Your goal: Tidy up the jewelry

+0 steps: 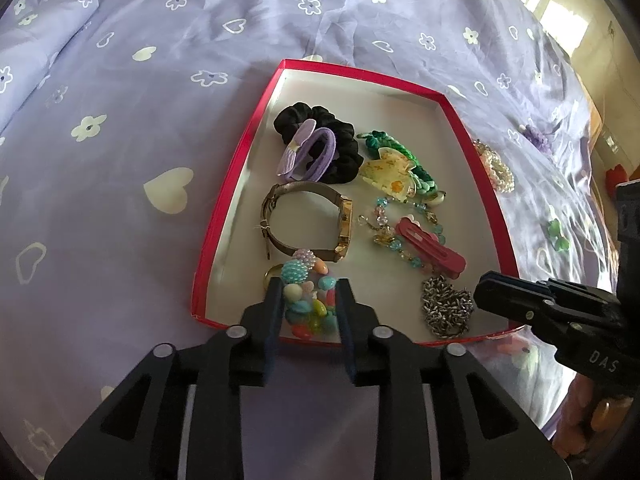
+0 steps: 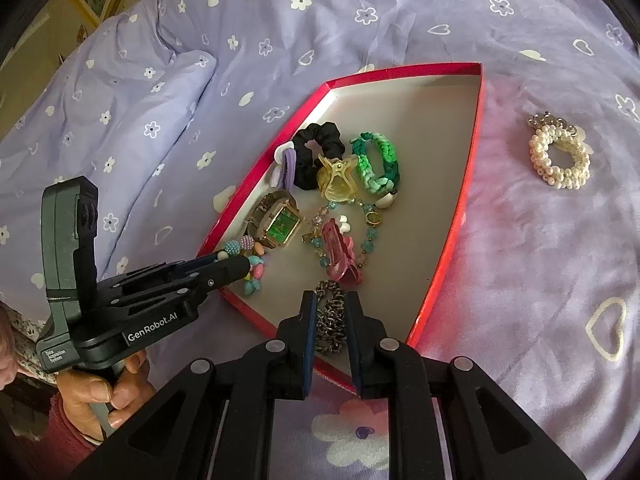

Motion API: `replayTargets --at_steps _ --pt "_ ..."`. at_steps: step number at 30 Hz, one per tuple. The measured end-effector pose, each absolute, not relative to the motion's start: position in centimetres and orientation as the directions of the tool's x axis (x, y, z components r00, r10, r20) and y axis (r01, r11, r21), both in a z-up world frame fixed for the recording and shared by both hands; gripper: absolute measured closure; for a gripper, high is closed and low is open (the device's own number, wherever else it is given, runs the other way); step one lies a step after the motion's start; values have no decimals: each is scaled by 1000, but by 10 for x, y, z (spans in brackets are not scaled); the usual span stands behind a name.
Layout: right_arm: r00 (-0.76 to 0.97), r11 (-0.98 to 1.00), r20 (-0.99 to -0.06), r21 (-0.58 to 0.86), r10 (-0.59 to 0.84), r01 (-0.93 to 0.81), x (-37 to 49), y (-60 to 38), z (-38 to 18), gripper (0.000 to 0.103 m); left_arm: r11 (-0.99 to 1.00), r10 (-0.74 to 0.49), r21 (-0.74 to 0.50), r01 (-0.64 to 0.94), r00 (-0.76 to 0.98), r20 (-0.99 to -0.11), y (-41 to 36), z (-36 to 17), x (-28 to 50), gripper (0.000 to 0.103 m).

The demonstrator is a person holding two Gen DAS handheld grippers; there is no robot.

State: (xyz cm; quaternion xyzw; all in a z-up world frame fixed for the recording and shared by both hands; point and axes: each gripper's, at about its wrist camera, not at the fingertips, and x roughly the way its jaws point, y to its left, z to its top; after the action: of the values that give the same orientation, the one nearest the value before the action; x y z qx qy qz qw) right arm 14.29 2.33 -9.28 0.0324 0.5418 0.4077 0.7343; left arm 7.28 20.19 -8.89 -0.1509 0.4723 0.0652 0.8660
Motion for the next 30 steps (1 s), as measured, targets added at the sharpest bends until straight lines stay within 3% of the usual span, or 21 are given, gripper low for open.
replayTargets --at_steps 6,9,17,23,30 --pt "100 669 -761 490 641 -559 142 18 -87 82 945 -21 -195 -263 545 -838 202 -86 71 66" --pt "119 670 -752 490 649 -557 141 15 -83 65 943 -21 -199 -267 548 -836 201 -84 69 58" --pt "156 671 -726 503 670 -545 137 4 -75 53 941 -13 -198 -273 559 -829 196 -72 57 49" --pt "193 663 -678 549 709 -508 129 -15 -68 37 920 -15 -243 -306 595 -804 197 -59 33 30" --pt "232 648 -624 598 746 -472 114 -32 -65 32 905 -6 -268 -329 621 -784 189 -49 4 20"
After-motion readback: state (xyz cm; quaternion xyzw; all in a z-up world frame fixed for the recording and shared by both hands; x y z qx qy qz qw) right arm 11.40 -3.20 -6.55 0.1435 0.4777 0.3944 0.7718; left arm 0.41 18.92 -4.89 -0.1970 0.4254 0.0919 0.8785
